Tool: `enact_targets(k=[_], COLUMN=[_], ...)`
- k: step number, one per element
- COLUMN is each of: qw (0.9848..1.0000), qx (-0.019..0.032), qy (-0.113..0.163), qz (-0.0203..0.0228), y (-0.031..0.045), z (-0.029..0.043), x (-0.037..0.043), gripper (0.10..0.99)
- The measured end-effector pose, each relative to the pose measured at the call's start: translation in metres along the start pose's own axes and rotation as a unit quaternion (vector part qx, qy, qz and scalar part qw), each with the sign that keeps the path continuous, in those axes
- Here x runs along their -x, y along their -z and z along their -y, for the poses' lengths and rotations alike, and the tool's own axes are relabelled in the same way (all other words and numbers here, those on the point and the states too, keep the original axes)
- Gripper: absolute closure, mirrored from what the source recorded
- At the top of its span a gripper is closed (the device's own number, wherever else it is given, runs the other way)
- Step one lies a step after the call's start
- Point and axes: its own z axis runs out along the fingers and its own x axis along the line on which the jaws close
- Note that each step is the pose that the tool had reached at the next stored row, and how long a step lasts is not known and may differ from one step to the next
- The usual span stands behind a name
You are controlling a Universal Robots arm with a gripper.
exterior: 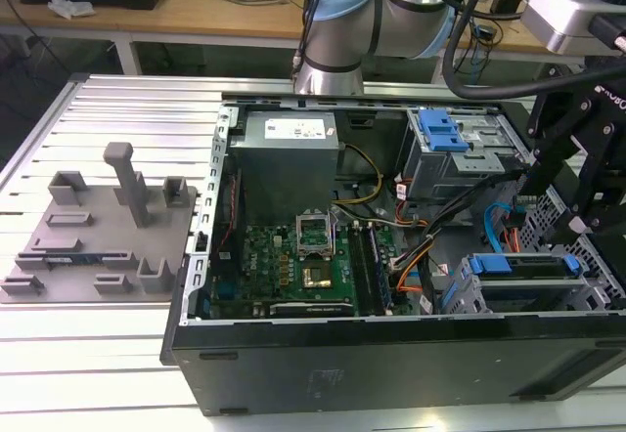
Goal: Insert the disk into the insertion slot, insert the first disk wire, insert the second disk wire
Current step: 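Insert the first disk wire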
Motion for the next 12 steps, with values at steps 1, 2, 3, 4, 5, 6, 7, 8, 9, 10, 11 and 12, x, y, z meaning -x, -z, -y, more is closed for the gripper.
enact_targets(k=[1, 2, 3, 4, 5, 6, 7, 8, 9, 10, 11, 12], qw=[1.0, 1.0, 1.0, 1.0, 1.0, 1.0, 1.0, 1.0, 1.0, 1.0, 0.9999, 0.9999], qx=[0.0, 0.0, 0.0, 0.0001, 0.0, 0.0, 0.0001, 0.0001, 0.0001, 0.0002, 0.0002, 0.0002], qy=[0.0, 0.0, 0.0, 0.0, 0.0, 0.0, 0.0, 0.0, 0.0, 0.0, 0.0, 0.0], qz=[0.0, 0.0, 0.0, 0.0, 0.0, 0.0, 0.0, -0.0001, -0.0017, -0.0058, -0.0106, -0.0134], y=[0.0, 0.0, 0.0, 0.0, 0.0, 0.0, 0.0, 0.0, -0.0002, -0.0002, -0.0002, -0.0002], z=[0.0, 0.0, 0.0, 0.0, 0.0, 0.0, 0.0, 0.0, 0.0, 0.0002, 0.0003, 0.0002], x=[0.0, 0.0, 0.0, 0.0, 0.0, 0.0, 0.0, 0.0001, 0.002, 0.0063, 0.0127, 0.0171], gripper=[0.525, 0.525, 0.525, 0.525, 0.525, 0.525, 0.525, 0.525, 0.525, 0.525, 0.525, 0.525])
